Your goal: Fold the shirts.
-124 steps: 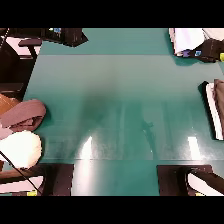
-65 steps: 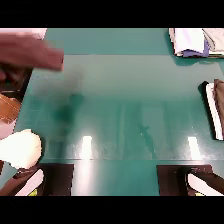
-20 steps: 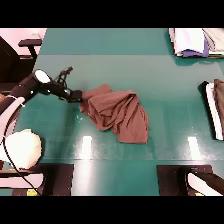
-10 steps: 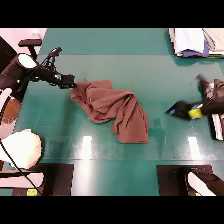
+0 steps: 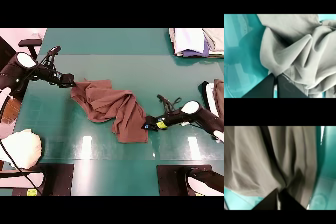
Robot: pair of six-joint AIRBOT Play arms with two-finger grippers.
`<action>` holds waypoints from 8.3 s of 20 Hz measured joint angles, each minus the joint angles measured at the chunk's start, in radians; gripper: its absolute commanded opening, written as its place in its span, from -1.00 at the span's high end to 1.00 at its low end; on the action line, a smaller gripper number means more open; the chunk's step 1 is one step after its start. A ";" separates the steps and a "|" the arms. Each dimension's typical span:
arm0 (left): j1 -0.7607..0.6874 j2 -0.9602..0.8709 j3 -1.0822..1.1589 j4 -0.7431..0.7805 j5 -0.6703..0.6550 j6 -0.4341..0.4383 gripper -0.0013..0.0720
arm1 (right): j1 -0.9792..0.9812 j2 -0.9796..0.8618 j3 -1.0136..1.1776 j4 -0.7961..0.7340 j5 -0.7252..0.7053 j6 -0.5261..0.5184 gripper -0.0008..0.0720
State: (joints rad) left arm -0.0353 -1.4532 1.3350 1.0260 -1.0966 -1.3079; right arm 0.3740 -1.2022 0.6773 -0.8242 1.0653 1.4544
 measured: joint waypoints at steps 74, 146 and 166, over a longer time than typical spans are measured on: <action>0.130 0.221 -0.602 -0.113 0.043 0.050 0.89 | -0.405 0.097 0.457 -0.180 0.274 -0.068 0.00; 0.104 -0.224 0.317 -0.083 -0.019 -0.032 0.89 | -0.387 -0.575 1.224 -0.408 0.311 0.054 0.92; 0.075 -0.217 0.171 0.125 -0.286 -0.082 -0.18 | -0.352 -0.372 0.832 -0.421 0.270 -0.005 -0.33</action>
State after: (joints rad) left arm 0.0395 -1.6703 1.5063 1.1507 -1.3827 -1.3899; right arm 0.0223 -1.5745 1.5097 -1.2453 1.3350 1.4498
